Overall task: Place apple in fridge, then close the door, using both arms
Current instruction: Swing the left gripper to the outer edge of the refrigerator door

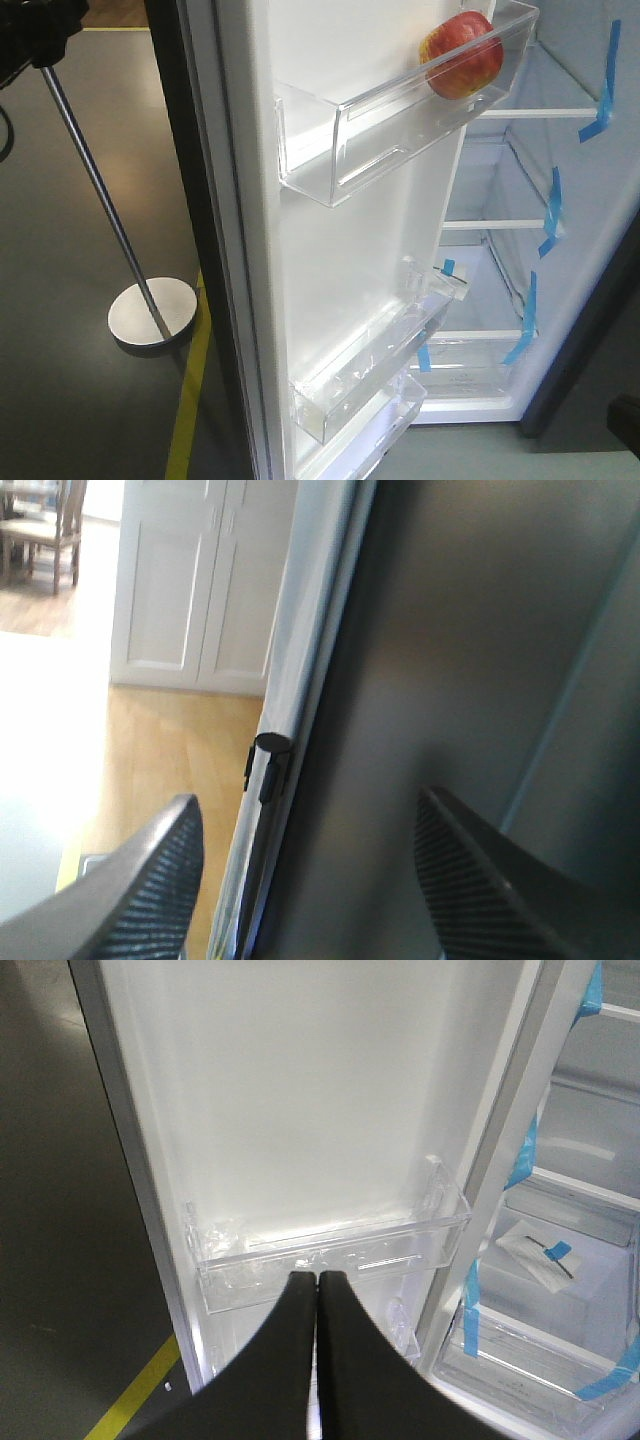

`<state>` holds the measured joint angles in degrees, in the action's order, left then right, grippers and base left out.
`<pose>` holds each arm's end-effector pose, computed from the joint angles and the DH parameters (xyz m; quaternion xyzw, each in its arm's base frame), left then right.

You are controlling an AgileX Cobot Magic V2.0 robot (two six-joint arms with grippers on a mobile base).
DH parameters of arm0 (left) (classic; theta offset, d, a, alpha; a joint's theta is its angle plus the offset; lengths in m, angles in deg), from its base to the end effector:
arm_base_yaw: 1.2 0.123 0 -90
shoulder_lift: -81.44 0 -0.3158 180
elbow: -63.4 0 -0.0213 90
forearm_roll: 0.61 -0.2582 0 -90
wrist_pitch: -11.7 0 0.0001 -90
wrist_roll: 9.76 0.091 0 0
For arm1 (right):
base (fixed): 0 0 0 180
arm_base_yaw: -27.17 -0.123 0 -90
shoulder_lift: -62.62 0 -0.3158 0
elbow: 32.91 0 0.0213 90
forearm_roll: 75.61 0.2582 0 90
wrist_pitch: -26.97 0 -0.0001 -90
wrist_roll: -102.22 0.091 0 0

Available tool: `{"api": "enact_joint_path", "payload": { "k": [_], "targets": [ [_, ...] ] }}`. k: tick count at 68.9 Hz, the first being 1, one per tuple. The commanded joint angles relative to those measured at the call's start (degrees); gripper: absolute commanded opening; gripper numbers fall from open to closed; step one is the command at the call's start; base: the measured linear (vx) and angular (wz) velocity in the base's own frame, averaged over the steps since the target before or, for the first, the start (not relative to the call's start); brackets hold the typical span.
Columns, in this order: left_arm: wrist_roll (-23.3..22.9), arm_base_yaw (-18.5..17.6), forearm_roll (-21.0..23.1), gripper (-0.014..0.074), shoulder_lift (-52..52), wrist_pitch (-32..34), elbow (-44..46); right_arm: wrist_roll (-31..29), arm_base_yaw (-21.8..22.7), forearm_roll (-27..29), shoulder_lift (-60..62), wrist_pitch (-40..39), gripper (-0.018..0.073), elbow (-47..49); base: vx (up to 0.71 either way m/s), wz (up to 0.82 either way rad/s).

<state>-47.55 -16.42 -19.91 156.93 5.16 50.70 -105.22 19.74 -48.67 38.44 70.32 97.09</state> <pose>0.2604 -0.0673 0.4512 -0.0345 0.7327 -0.1845 0.6542 0.0294 0.0324 0.3076 -0.1901 0.8119 0.1335 0.5356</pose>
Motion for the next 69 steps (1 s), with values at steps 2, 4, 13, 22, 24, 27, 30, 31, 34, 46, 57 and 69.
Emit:
{"api": "enact_joint_path", "payload": {
  "k": [2,4,13,22,24,27,30,31,34,46,57,69],
  "targets": [
    [-0.1,-0.6,-0.2,0.0443,2.1,3.3,4.4,0.0,0.1,1.3,-0.5,-3.5,-0.0004,1.4,0.0,0.0],
    [-0.1,-0.8,-0.2,0.0439,2.8,3.2,4.7,0.0,0.1,1.3,-0.5,-3.5,-0.0004,1.4,0.0,0.0],
    [-0.1,-2.7,-0.2,0.0417,4.2,3.1,5.1,0.0,0.1,1.3,-0.5,-3.5,-0.0004,1.4,0.0,0.0],
    [-0.1,-4.3,-0.2,0.0407,4.8,3.4,5.1,0.0,0.1,1.1,-0.5,-3.5,-0.0004,1.4,0.0,0.0],
    [-0.1,-4.5,-0.2,0.0407,4.8,3.6,5.1,0.0,0.1,1.1,-0.5,-3.5,-0.0004,1.4,0.0,0.0],
    [-0.1,-4.8,-0.2,0.0407,4.8,3.9,5.1,0.0,0.1,1.1,-0.5,-3.5,-0.0004,1.4,0.0,0.0],
    [-0.1,-4.9,-0.2,0.0407,4.8,4.2,5.1,0.0,0.1,1.1,-0.5,-3.5,-0.0004,1.4,0.0,0.0],
    [-0.1,-5.1,-0.2,0.0407,4.8,4.3,5.1,0.0,0.1,1.1,-0.5,-3.5,-0.0004,1.4,0.0,0.0],
    [-0.1,-5.5,-0.2,0.0407,4.8,4.4,5.1,0.0,0.1,1.1,-0.5,-3.5,-0.0004,1.4,0.0,0.0],
    [-0.1,-8.6,-0.2,0.0407,4.8,4.4,5.1,0.0,0.1,1.1,-0.5,-3.5,-0.0004,1.4,0.0,0.0],
    [-0.1,-11.9,-0.2,0.0407,4.8,4.4,5.1,0.0,0.1,1.1,-0.5,-3.5,-0.0004,1.4,0.0,0.0],
    [-0.1,-16.7,-0.2,0.0407,4.8,4.7,5.1,0.0,0.1,1.1,-0.5,-3.5,-0.0004,1.4,0.0,0.0]
  ]
}}
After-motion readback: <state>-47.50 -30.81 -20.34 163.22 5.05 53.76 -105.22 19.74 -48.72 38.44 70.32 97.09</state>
